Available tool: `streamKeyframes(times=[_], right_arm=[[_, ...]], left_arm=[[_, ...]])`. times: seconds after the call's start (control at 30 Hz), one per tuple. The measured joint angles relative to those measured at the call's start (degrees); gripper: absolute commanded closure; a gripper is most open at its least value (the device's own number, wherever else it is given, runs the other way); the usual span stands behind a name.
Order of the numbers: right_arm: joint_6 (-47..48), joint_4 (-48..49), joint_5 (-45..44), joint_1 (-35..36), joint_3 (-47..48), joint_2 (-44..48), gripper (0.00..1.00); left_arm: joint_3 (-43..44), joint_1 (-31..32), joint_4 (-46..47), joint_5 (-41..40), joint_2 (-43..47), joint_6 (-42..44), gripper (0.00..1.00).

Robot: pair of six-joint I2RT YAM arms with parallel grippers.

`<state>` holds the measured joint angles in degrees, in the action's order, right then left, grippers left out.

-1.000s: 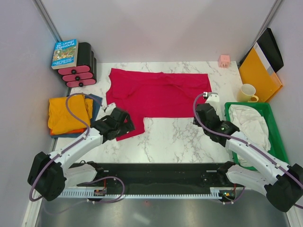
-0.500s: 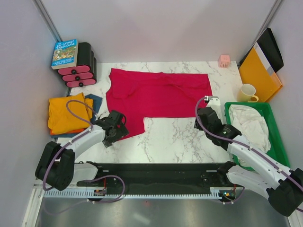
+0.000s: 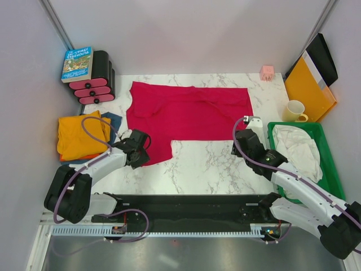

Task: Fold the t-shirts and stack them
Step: Grap the side of the flattened tshirt closest away from the robot with both arms

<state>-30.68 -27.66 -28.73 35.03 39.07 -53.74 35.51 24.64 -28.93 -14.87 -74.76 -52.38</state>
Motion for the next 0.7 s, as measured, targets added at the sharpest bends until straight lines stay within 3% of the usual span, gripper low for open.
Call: streamKeyframes(times=[0.1,0.17,0.3,0.53,0.7], right_arm=[[-0.2,0.0,0.0,0.0,0.0,0.0,0.49],[-0.4,0.0,0.0,0.0,0.0,0.0,0.49],[-1.2,0.0,0.0,0.0,-0.1,0.1,0.49],[-5.8,-1.1,-2.5,-0.1,-0.7,-1.1,0.51],[-8.8,-2.1,-3.4,-4.7,0.3,-11.1,0.51]], left_arm=[[-0.2,-0.1,1.4,0.3,-0.2,0.1,0.70],[-0.5,-0.2,2.0,0.4,-0.2,0.1,0.85],[-1.1,-0.2,3.0,0.7,0.0,0.3,0.96],[-1.7,-0.2,3.0,1.9,1.2,0.3,0.98],[-1.7,-0.1,-0.5,2.6,3.1,0.6,0.98]])
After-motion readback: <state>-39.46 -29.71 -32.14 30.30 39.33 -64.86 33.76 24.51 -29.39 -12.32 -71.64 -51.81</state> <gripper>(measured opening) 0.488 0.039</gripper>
